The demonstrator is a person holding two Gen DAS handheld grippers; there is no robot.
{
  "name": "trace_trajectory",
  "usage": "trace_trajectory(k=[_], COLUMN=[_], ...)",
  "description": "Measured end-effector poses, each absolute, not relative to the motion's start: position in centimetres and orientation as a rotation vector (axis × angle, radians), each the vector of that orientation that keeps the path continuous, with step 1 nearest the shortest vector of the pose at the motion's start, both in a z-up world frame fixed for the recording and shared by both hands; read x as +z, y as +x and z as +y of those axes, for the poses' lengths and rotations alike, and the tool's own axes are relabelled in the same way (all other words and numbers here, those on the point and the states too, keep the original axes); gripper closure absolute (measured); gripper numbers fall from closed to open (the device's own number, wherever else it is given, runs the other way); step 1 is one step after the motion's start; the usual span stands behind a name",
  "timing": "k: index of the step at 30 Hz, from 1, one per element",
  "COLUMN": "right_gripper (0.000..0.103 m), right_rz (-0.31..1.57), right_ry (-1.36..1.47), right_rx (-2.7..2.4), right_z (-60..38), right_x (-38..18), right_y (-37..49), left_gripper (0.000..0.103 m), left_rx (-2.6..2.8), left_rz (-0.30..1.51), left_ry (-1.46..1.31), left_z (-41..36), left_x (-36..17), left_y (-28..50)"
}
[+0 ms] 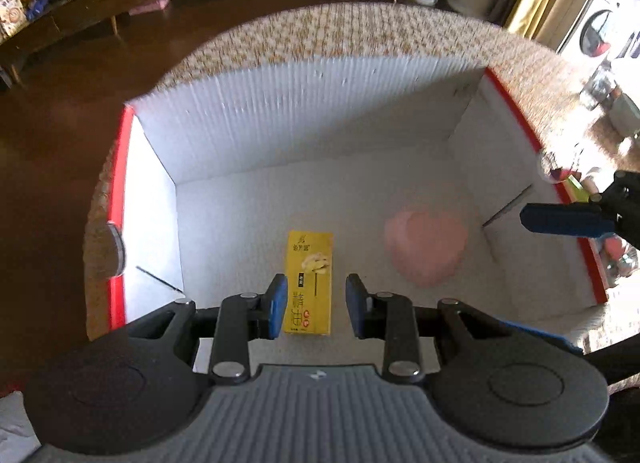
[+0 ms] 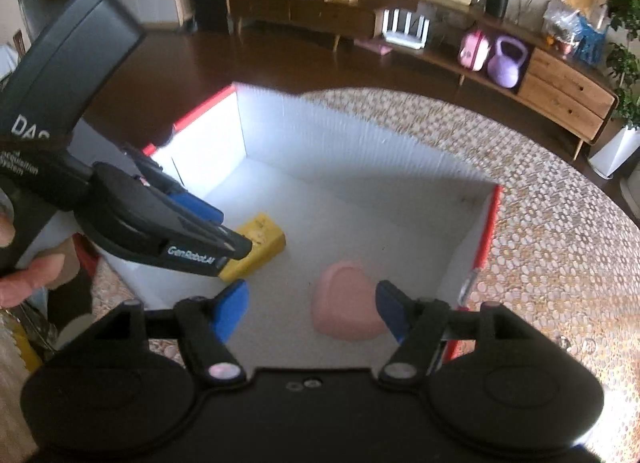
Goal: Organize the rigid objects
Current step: 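Open both tools to release the dish and yellow box inside, then withdraw both tools from the box back toward the item cluster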
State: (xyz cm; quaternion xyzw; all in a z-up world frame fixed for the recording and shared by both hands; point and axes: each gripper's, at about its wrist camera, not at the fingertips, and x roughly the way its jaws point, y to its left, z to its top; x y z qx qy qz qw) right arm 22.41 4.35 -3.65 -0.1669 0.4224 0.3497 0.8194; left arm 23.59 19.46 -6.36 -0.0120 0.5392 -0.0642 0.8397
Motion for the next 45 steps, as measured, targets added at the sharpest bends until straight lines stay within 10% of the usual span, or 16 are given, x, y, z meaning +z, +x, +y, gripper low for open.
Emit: trace_trajectory(k=[32,36,45], right_gripper=[0.010,0.005,0.000], right_rz=[0.589,0.557,0.543], right_ry=[-0.095,-0.088,-0.084], right_rx=[0.697,0.660,0.539], right_z=[-9.5,-12.1,-18.3], right_x=[3.2,2.7,0.2], right_y=[12.0,10.4,8.5], left_gripper=[0.072,0.029,0.027], left_rx=[-0.090,-0.109,-0.182], left_rz=[0.762,0.714,0.709], left_ry=[0.014,0.024,0.022], left_z=[10.2,8.3,3.6], left_x=[1.5,1.4,-0.7], left_y=[12.1,10.6,9.3])
